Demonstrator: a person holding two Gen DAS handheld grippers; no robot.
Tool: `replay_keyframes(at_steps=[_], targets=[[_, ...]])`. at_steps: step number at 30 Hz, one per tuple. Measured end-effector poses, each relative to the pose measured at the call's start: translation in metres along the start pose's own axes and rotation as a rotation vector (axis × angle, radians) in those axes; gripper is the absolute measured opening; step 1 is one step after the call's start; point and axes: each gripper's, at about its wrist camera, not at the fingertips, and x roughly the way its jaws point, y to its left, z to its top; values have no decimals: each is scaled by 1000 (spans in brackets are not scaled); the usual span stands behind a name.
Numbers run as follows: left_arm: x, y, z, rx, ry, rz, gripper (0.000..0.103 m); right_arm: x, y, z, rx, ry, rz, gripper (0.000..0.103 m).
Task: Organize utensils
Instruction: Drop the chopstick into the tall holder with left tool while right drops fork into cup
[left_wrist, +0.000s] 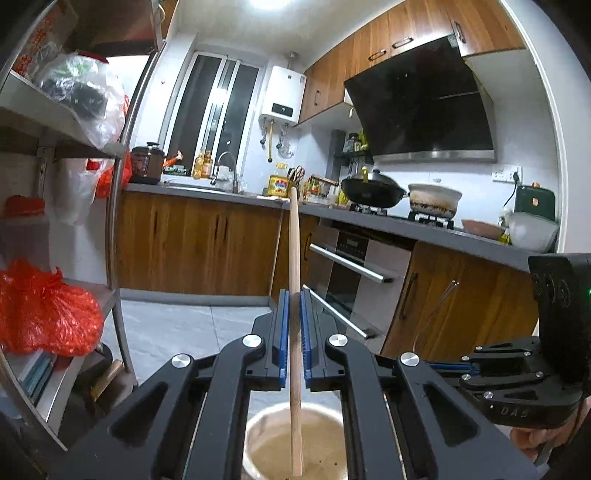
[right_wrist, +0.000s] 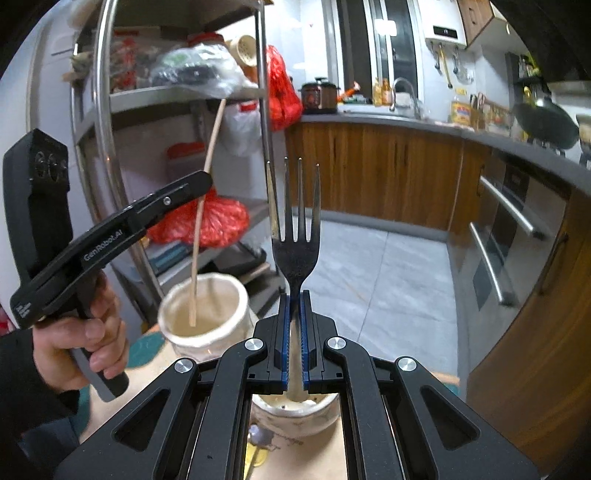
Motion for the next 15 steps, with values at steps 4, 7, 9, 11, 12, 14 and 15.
replay_keyframes(at_steps=[4, 7, 9, 11, 12, 14, 15], targets=[[0, 4, -19, -10, 51, 4, 6, 6, -2, -10, 13, 32, 8, 6], [-1, 6, -29, -14, 98, 16, 6, 13, -3, -14, 26, 69, 15, 6], [1, 4, -35, 6, 148, 40, 6, 19, -4, -18, 32, 89, 13, 6], [4, 2, -38, 31, 189, 63, 6, 24, -6, -21, 47, 108, 16, 6], [6, 1, -38, 39, 213, 69, 6, 28, -6, -21, 53, 118, 16, 6], [11, -1, -40, 60, 253, 82, 6, 33, -5, -22, 57, 140, 15, 6], [14, -3, -40, 73, 276, 85, 6, 36, -5, -22, 59, 151, 11, 6]])
